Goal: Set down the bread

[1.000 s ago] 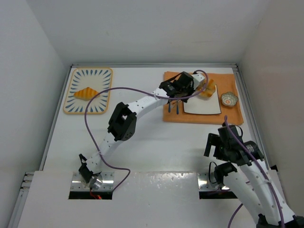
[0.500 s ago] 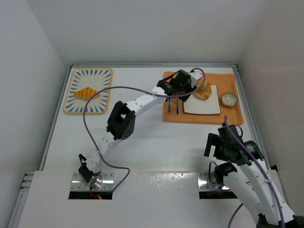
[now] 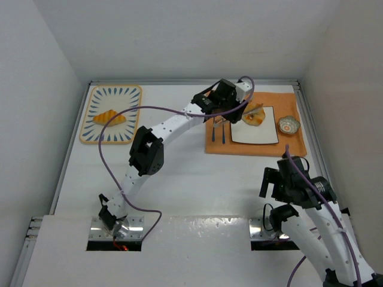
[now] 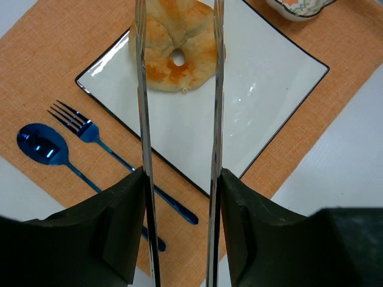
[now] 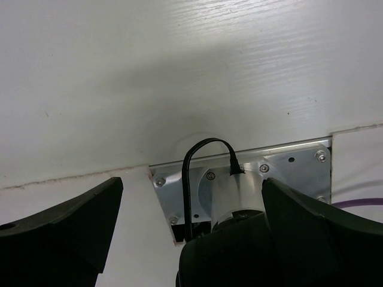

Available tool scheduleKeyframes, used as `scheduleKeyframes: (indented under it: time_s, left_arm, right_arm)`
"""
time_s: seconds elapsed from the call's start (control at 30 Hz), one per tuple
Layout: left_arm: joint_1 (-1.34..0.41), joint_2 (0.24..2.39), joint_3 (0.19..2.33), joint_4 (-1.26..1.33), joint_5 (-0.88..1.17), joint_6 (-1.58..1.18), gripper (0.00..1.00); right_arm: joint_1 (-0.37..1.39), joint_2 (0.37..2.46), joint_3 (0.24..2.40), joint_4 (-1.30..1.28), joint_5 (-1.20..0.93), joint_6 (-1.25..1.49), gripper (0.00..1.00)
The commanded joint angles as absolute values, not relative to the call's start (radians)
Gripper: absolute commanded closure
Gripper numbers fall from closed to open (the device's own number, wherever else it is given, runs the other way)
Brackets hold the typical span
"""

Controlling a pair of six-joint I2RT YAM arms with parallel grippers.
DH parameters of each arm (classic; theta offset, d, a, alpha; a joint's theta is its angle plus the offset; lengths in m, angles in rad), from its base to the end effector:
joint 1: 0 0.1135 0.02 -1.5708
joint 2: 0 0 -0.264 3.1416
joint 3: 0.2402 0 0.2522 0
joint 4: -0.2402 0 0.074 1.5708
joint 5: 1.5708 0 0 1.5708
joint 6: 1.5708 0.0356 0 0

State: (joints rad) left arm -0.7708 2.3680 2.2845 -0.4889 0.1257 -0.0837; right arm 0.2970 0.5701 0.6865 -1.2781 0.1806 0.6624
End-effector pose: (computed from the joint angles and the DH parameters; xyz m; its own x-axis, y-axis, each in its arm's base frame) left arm 0.3913 -0.3863 0.2781 -0.4513 0.3227 -0.8320 0.7317 0.6676 -0.1379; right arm 0.0759 0.0166 0.2440 -0.8268 0.3797 -0.4150 0.3664 0.9233 0.1147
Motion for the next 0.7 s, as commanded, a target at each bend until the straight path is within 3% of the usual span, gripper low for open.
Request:
scheduleKeyframes:
  time_s: [0.0,0.13,0.4,0.67]
  left_arm:
    - [-0.695,2.243,2.358,-0.505,0.181,-0.133,0.47]
    - [-0.611,2.129,2.306,-0.6,0.181,-0.101,0.47]
    - [-0.295,1.735,1.765,-0.672,0.193,-0.035,0.48]
    - [0.116,1.565,1.597,-0.874,0.314,0.211,0.48]
  right_arm:
    - [0.296,0.557,0.721,-1.301,0.204,0.672,0.0]
    - [0.296,0.554,0.707,-1.266,0.178,0.673,0.0]
    - [0.298,0.597,0.673,-1.174,0.091,0.623,0.0]
    - [0.301,0.693,0.709,-1.111,0.026,0.558,0.0]
